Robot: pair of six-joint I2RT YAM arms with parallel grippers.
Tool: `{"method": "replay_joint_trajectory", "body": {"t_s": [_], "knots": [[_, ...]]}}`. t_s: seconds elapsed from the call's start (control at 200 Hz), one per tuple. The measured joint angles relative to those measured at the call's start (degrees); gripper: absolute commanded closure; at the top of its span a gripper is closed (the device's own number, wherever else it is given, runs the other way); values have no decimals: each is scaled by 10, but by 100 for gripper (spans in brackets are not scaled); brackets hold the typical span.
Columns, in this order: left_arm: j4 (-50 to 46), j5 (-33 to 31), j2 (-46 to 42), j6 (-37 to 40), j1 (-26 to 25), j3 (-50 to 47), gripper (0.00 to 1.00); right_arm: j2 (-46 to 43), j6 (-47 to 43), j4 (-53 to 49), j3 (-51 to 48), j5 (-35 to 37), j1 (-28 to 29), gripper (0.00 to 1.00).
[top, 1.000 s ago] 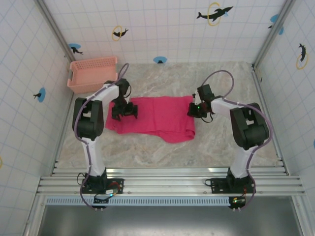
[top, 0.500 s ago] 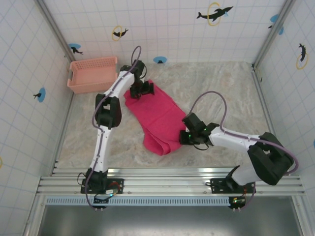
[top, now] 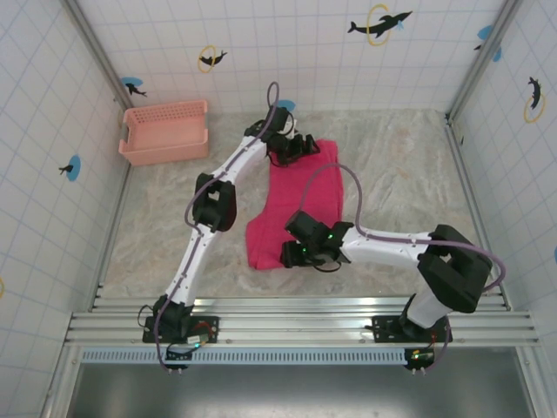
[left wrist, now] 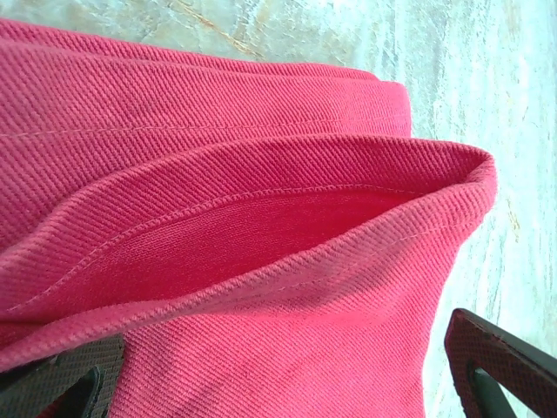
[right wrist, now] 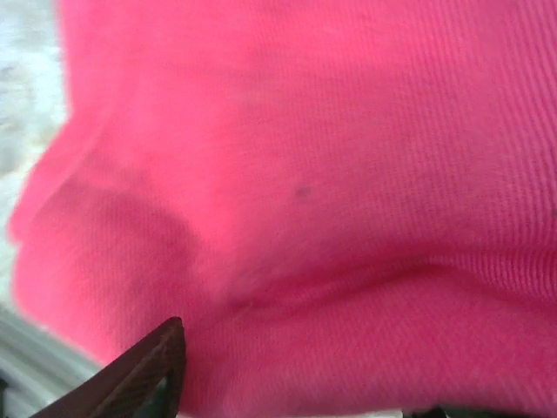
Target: Roll up the long pants
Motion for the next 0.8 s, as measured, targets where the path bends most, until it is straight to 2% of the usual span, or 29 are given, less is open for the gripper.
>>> {"method": "replay_joint_trajectory", "body": {"t_s": [0.205, 0.335, 0.44, 0.616, 0.736, 0.801], "knots": [[-12, 12, -56, 32, 28, -81, 2, -130, -81, -135, 66, 56, -9, 30], [-52, 17, -83, 53, 71, -92, 2, -221, -178, -197, 74, 77, -7, 30], [-73, 26, -115, 79, 116, -93, 3, -257, -271, -242, 63, 96, 11, 30], [-75, 82, -166, 101, 179, -89, 2, -218, -424, -310, 61, 168, 89, 32], [-85, 98, -177, 114, 186, -84, 3, -150, -505, -333, 63, 221, 122, 32], [-97, 91, -202, 134, 180, -118, 3, -115, -538, -336, 69, 236, 125, 32]]}}
